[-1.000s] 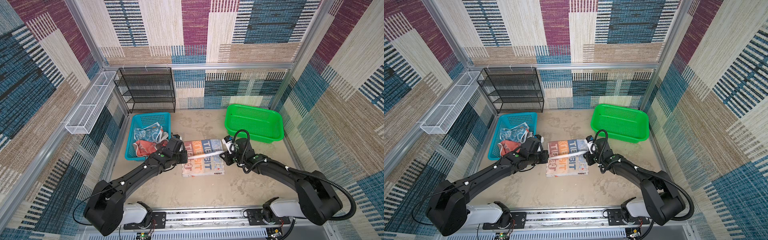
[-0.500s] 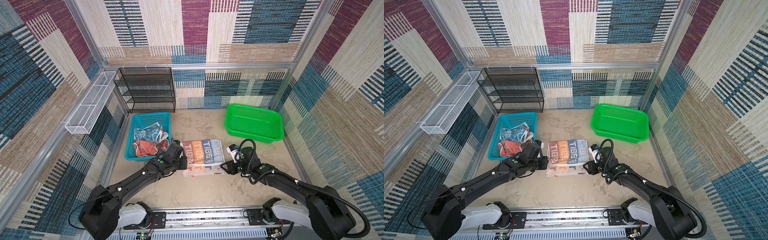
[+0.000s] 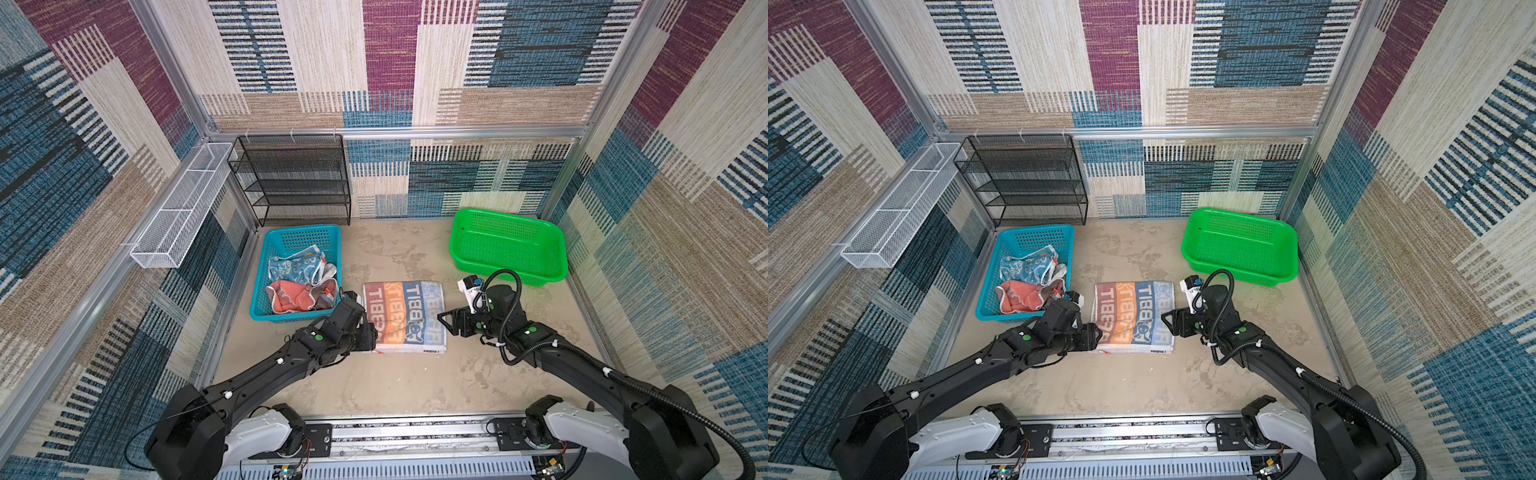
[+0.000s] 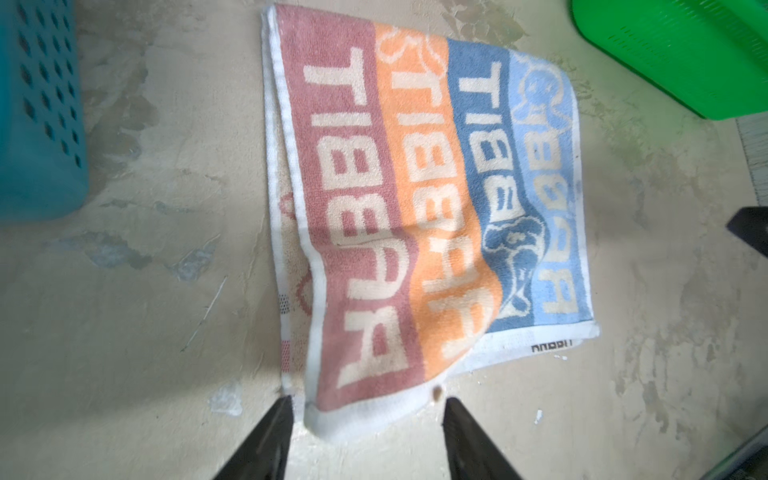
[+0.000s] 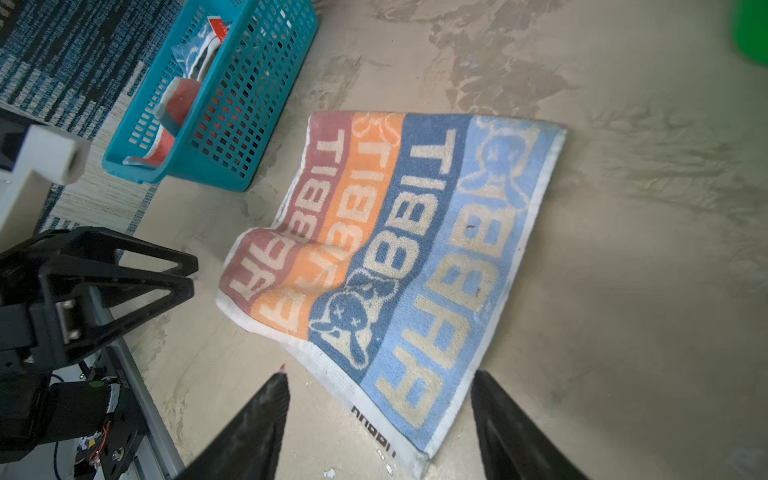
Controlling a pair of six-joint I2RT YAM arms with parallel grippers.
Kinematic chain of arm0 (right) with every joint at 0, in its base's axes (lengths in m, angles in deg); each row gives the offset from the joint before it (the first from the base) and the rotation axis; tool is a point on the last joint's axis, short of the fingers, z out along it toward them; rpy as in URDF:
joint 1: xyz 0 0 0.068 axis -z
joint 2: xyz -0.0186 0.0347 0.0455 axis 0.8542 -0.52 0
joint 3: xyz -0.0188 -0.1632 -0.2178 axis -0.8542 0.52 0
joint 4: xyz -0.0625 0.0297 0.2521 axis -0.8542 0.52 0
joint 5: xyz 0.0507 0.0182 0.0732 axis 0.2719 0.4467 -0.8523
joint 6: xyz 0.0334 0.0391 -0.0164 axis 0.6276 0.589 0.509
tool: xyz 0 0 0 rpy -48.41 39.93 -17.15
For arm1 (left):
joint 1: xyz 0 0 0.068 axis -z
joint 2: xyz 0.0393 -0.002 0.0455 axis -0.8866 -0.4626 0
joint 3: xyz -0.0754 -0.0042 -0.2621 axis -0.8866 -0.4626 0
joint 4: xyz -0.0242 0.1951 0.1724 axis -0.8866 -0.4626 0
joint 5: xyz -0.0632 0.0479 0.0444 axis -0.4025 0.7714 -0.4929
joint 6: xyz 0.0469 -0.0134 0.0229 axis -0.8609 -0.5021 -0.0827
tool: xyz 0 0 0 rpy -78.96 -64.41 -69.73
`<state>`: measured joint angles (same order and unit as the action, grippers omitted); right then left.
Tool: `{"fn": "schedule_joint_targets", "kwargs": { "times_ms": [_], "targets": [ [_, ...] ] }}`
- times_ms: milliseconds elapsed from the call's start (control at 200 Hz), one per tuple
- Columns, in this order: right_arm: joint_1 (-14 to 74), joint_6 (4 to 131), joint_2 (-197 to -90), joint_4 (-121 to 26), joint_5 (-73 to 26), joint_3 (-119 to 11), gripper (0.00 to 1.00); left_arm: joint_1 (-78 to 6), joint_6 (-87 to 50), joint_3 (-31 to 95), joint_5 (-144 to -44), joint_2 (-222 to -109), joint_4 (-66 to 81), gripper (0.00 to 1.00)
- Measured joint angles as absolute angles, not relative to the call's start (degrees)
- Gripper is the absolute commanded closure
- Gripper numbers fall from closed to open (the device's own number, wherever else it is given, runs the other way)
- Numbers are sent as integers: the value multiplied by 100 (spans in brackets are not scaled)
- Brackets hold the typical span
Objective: Fold and stack the towels
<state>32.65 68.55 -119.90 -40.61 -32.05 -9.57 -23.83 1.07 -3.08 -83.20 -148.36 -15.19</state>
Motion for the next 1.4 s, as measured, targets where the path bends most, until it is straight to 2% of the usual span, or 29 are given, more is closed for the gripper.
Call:
{"fn": "schedule_joint_targets", "kwargs": {
  "times_ms": [135, 356, 716, 927, 1162, 1402],
  "targets": [
    [3265, 7017, -12532, -4050, -2886, -1232, 33, -2370, 100, -308, -8163, -14547, -1713, 22],
    [3267, 7161, -13339, -4052, -2193, -1671, 34, -2412, -55, 68, -7640, -14514, -2004, 22],
    [3438, 7196, -14423, -4255, -1649, -2635, 40, -2731, -636, 2009, -7275, -16866, -1999, 27],
    [3468, 7122, -14954, -4249, -1588, -2998, 38, -3172, -750, 3047, -7293, -18245, -2128, 28],
    [3486, 7021, -15279, -4207, -1520, -3182, 38, -3533, -776, 3947, -7546, -19393, -2323, 37],
    [3512, 6923, -15439, -4185, -1448, -3321, 38, -3649, -813, 4441, -7741, -20068, -2504, 55]
  ]
}}
